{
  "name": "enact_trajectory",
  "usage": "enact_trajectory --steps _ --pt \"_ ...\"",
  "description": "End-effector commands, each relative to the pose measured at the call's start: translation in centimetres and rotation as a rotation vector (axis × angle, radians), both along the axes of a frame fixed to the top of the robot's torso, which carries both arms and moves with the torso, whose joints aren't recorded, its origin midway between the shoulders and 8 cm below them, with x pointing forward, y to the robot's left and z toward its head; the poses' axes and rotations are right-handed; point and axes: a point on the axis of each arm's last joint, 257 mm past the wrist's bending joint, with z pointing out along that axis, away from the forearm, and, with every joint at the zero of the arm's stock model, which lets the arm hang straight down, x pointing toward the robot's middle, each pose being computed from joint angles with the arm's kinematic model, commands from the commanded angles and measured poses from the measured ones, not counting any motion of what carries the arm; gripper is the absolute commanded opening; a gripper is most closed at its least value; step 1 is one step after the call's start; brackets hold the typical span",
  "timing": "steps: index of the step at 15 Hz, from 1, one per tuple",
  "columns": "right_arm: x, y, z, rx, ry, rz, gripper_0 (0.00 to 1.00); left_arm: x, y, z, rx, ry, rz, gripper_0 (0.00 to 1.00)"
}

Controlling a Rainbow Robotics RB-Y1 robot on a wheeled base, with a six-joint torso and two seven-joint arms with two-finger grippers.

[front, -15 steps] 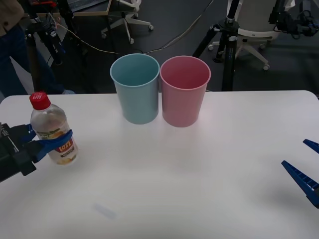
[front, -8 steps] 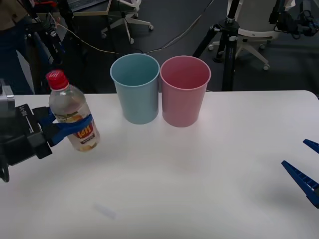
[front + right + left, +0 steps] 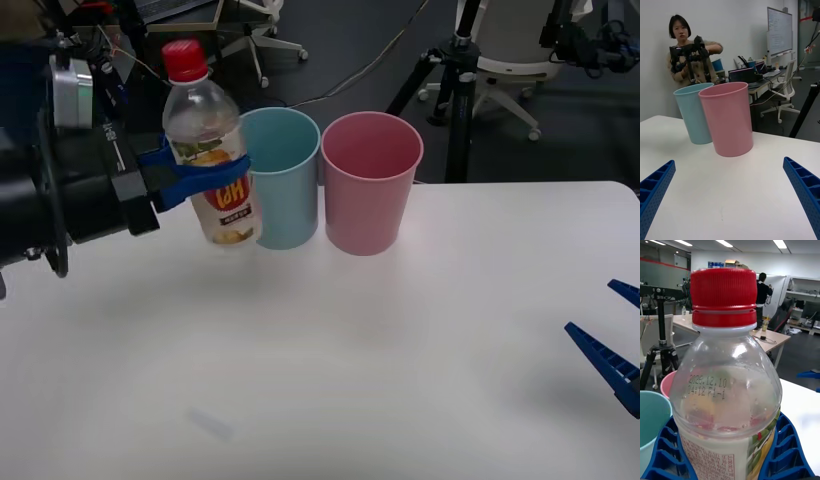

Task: Grasp the object on the table and drop it into the matching bin: aluminum can to the light blue bin, PET bottle to the pink bin.

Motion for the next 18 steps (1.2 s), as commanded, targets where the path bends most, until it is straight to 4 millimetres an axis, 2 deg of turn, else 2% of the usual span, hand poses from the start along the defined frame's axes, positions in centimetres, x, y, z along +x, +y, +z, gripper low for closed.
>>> enact_trajectory --steps 1,4,8,18 --pt "0.0 0.0 0.0 0.0 0.0 0.0 1.0 1.6 -2.1 2.3 0.008 0.015 -0.01 0.0" --pt "0.0 0.0 0.0 0.0 0.0 0.0 1.0 4.7 -4.3 4.0 0.018 -0.004 -0.017 0.0" --pt "0.0 0.0 0.0 0.0 0.0 0.0 1.0 9.0 -6.8 5.3 0.015 -0.046 0.026 0.0" --pt "0.0 0.0 0.0 0.0 0.0 0.0 1.0 15.7 -13.0 5.8 -0.008 -0.041 0.09 0.0"
